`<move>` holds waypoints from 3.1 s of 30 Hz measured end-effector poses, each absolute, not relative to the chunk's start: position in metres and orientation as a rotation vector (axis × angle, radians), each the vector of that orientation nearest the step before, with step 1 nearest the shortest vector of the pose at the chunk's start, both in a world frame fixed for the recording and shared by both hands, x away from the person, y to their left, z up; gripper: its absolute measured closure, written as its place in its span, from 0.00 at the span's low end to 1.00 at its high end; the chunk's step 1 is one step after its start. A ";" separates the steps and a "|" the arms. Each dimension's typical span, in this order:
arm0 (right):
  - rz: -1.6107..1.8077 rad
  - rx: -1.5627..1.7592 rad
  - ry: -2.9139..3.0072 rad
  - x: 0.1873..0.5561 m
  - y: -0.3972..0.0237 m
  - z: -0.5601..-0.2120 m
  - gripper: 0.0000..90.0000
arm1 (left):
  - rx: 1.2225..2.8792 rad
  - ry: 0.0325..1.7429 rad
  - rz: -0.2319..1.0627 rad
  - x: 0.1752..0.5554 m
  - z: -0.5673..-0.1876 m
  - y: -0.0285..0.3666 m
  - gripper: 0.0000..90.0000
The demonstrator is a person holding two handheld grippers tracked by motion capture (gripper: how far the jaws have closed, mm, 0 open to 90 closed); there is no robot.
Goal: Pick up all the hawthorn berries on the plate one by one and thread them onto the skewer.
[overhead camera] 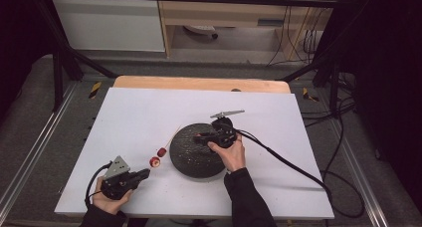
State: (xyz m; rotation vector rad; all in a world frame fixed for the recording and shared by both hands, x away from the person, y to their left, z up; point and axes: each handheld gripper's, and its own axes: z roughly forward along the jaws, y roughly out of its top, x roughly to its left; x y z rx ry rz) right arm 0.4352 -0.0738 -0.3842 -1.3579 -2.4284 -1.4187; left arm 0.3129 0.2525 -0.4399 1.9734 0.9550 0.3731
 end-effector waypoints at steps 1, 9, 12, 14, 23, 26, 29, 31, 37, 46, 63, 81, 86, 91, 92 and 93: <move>-1.443 -1.363 -2.412 0.434 -0.075 -0.385 0.70 | 1.973 0.954 0.373 0.313 -0.440 0.252 0.98; -1.644 -1.389 -2.249 0.423 -0.085 -0.389 0.70 | 1.959 0.948 0.374 0.310 -0.439 0.248 0.98; -1.713 -1.402 -2.192 0.421 -0.089 -0.391 0.70 | 1.955 0.944 0.375 0.309 -0.438 0.247 0.98; -1.764 -1.408 -2.152 0.419 -0.091 -0.393 0.70 | 1.951 0.942 0.375 0.308 -0.438 0.246 0.98; -1.937 -1.459 -1.978 0.414 -0.096 -0.400 0.70 | 1.942 0.938 0.376 0.306 -0.437 0.241 0.98; -1.975 -1.468 -1.937 0.414 -0.096 -0.403 0.70 | 1.934 0.938 0.378 0.306 -0.437 0.240 0.98; -2.009 -1.479 -1.898 0.414 -0.094 -0.405 0.70 | 1.934 0.935 0.380 0.306 -0.437 0.238 0.98; -2.035 -1.484 -1.864 0.414 -0.093 -0.406 0.70 | 1.931 0.933 0.378 0.305 -0.438 0.236 0.98; -2.104 -1.510 -1.784 0.415 -0.091 -0.407 0.70 | 1.921 0.931 0.367 0.304 -0.437 0.232 0.98; -2.200 -1.538 -1.687 0.417 -0.091 -0.405 0.70 | 1.906 0.922 0.355 0.301 -0.436 0.223 0.98; -2.266 -1.547 -1.507 0.423 -0.090 -0.407 0.70 | 1.885 0.896 0.355 0.298 -0.438 0.205 0.98; -2.281 -1.526 -1.458 0.420 -0.089 -0.407 0.70 | 1.854 0.900 0.359 0.299 -0.439 0.196 0.98; -2.282 -1.516 -1.442 0.420 -0.088 -0.410 0.70 | 1.847 0.901 0.361 0.299 -0.439 0.194 0.98; -2.281 -1.513 -1.436 0.419 -0.087 -0.411 0.70 | 1.833 0.907 0.362 0.298 -0.439 0.194 0.98; -2.283 -1.512 -1.437 0.419 -0.087 -0.411 0.70 | 1.829 0.909 0.362 0.298 -0.439 0.194 0.98; -2.282 -1.513 -1.436 0.419 -0.087 -0.411 0.70 | 1.827 0.911 0.360 0.298 -0.439 0.194 0.98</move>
